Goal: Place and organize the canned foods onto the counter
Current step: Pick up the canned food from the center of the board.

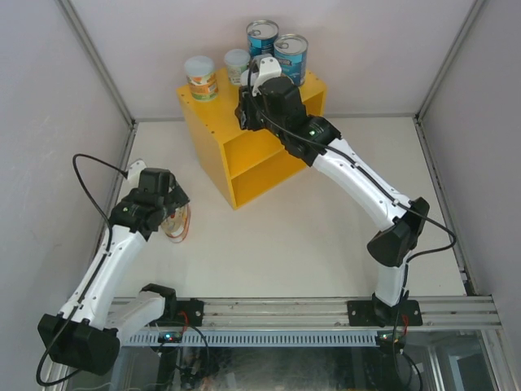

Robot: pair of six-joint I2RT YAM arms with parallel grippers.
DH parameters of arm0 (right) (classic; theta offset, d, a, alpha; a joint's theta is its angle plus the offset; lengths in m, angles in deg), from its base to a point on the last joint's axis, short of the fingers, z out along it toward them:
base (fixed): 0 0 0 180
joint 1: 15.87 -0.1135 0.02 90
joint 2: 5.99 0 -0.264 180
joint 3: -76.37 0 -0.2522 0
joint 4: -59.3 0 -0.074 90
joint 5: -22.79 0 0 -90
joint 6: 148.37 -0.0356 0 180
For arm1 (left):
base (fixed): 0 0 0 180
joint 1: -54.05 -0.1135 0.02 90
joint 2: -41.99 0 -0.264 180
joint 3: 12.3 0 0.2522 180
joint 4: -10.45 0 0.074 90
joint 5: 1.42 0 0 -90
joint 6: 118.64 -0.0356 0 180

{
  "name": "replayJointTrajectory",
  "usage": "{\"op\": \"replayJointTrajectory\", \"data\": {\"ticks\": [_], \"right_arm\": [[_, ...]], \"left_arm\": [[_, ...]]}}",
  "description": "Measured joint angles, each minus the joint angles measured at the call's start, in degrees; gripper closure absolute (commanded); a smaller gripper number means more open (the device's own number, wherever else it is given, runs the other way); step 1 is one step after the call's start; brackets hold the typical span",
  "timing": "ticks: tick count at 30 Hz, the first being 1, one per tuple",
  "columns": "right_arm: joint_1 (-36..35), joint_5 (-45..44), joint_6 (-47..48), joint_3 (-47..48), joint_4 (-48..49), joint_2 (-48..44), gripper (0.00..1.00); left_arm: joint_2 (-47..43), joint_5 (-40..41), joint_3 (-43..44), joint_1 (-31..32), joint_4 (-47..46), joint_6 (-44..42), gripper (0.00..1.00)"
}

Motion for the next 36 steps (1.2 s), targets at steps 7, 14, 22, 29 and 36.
{"op": "replayJointTrajectory", "data": {"ticks": [7,14,22,29,36], "right_arm": [[1.46,1.81,-0.48,3.48,-0.44,3.58,0.58],[3.43,3.72,-0.59,5.18,-0.74,5.70,0.58],[5.25,6.05,-0.79,6.38,-0.52,6.97,0.57],[6.60,7.58,-1.25,7.85,0.87,8.68,0.57],[6.93,8.70,-1.44,7.85,1.05,8.74,0.57]], "left_arm": [[0.42,-2.34,-4.07,-1.60,-3.10,-4.13,0.00],[2.23,-3.34,-4.94,-3.93,-5.31,-6.84,0.00],[6.40,-4.42,-4.94,-4.98,-6.93,-9.38,0.00],[9.38,-4.52,-4.94,-5.49,-7.61,-10.47,0.00],[10.34,-4.35,-4.94,-5.97,-7.72,-10.97,0.00]]}}
